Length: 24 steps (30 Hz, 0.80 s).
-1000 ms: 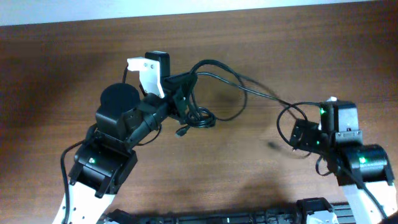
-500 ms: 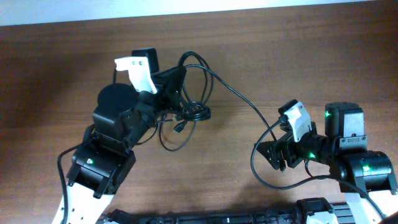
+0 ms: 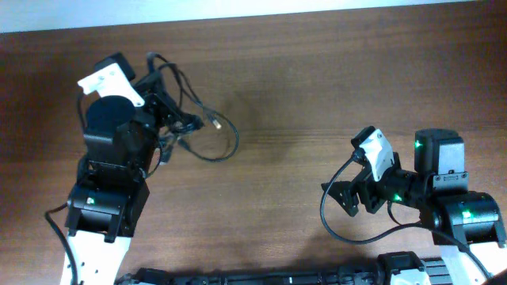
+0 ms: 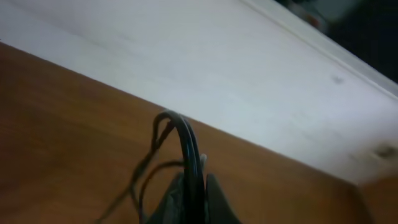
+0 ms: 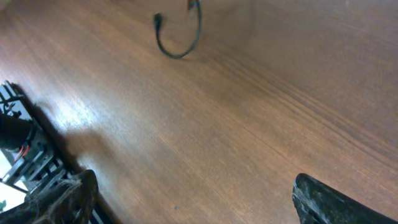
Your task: Untangle cables
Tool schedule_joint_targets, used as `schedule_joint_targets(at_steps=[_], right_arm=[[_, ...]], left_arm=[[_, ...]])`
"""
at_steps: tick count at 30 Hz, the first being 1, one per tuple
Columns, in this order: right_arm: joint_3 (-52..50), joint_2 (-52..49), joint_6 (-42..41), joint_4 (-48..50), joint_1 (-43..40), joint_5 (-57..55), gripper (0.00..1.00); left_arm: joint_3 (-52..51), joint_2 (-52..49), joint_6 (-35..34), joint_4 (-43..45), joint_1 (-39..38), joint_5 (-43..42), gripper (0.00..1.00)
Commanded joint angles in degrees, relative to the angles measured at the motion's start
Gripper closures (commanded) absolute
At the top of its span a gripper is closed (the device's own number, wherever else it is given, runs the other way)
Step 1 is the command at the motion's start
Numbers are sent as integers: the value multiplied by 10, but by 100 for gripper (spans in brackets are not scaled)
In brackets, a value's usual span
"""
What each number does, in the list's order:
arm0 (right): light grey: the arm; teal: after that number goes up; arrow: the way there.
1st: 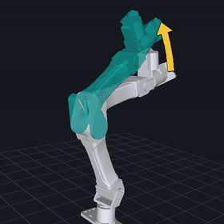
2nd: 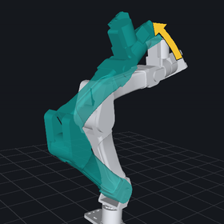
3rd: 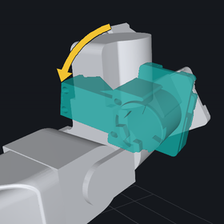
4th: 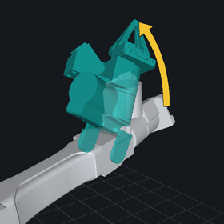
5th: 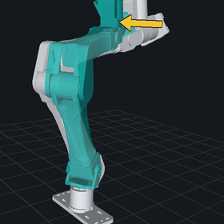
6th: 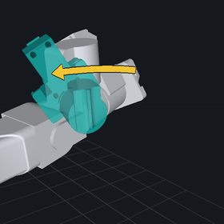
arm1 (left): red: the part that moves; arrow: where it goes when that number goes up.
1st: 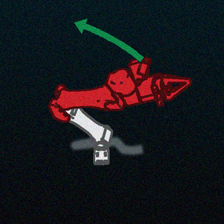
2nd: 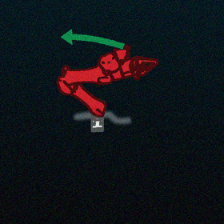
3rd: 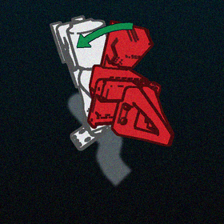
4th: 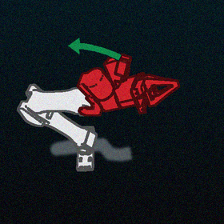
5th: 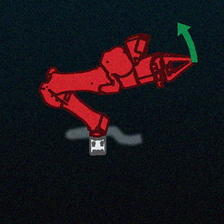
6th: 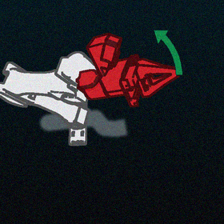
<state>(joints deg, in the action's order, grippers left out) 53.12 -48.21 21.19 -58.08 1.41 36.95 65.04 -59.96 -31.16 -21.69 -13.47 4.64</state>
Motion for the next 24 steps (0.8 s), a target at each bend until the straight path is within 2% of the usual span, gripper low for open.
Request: schedule_joint_targets(at_steps=[1,3,9,11,15,17,21,24], right_arm=[[0,3,41,36,-3,11,1],[0,3,65,68,-2,68,1],[0,2,70,142,63,90,1],[0,2,61,171,99,89,0],[0,0,38,212,137,84,0],[0,-9,21,219,150,57,4],[0,-21,19,245,174,59,8],[0,-21,16,263,188,59,14]], left_arm=[[9,5,-14,5,0,-143,100],[9,5,-46,6,0,-199,100],[9,5,-281,6,-11,-269,100],[9,3,-328,6,-35,-267,100],[9,2,-361,15,-70,-267,100],[9,0,-384,22,-92,-267,100],[9,-3,-387,28,-127,-267,100],[9,-10,-387,32,-141,-268,100]])
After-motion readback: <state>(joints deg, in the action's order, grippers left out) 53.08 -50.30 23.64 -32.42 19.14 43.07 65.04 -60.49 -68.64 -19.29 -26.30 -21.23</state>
